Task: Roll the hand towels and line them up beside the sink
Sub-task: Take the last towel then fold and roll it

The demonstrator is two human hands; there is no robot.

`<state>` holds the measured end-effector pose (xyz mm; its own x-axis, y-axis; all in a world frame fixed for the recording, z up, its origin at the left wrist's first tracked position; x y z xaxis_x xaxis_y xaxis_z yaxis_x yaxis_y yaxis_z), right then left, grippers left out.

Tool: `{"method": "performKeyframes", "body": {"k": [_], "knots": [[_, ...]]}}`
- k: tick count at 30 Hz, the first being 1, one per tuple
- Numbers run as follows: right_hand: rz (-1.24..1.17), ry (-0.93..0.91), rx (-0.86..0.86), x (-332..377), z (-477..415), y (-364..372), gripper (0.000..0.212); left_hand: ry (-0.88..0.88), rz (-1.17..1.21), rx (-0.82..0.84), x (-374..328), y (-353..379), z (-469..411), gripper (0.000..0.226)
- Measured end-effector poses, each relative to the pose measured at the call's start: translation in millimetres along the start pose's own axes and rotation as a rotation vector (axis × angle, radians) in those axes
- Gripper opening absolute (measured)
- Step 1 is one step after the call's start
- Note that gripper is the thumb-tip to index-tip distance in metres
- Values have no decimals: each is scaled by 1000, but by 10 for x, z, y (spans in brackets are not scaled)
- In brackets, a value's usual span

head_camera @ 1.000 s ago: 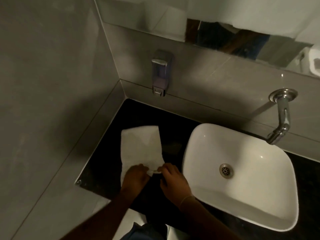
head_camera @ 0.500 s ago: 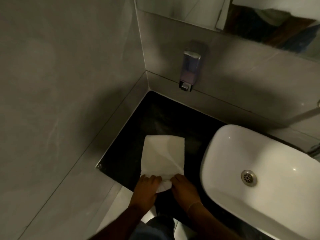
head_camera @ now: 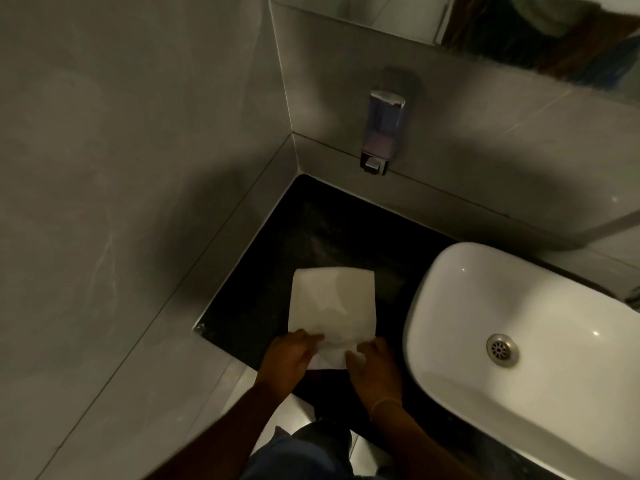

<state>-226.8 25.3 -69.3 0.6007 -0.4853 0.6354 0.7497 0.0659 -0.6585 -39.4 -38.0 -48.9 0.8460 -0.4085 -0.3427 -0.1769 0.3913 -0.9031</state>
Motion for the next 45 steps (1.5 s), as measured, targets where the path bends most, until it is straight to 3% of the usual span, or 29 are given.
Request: {"method": "performKeyframes", "body": {"k": [2,3,6,8,12,18,22,25,30,33,37,40,45], "knots": [[-28,7,-105,20,12,-115,26,-76,-157,-46,-13,-52,-39,30],[19,-89,-127,115,22,-130,24,-93,-214,-43,-44,-57,-46,27],[276,-555,25,519,206,136,28,83,-388,-24,-269,80,-17,30],[307,-637,110,561,273,243,32,147,-403,-47,-304,114,0,29],[306,-634,151,478,261,230,29,176,-316,-83,-274,98,84,19],[298,-548,121,537,176,114,36,216,-328,-13,-189,101,127,29],[175,-375,42,549,28,0,33,22,-177,-89,-121,-177,-20,28],[241,-379,14,610,-83,-26,19,-47,-149,-82,-105,-263,-79,22],[357,-508,24,808,-117,2,22,-77,-256,-97,-29,-204,-91,17],[420,-629,59,786,-44,79,12,-70,-365,-60,-63,-181,-80,14],[527,-676,117,750,-134,134,28,16,-452,-18,-51,-76,9,43],[534,-611,148,790,-174,147,35,41,-458,16,-6,-12,48,61],[470,-413,202,703,-289,96,21,46,-466,79,-97,-76,-108,45]]}}
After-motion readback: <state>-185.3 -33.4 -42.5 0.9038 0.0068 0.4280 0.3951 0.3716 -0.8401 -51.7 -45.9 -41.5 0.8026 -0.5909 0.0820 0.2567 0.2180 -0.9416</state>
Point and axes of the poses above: each hand's wrist, its own z-axis away from the middle knuckle, its own y-axis out of the palm, x = y × z, the point moved 9 cm from there along -z, towards the middle knuckle, and after that the axes turned 12 degrees about -z, right-handed, at the moved point
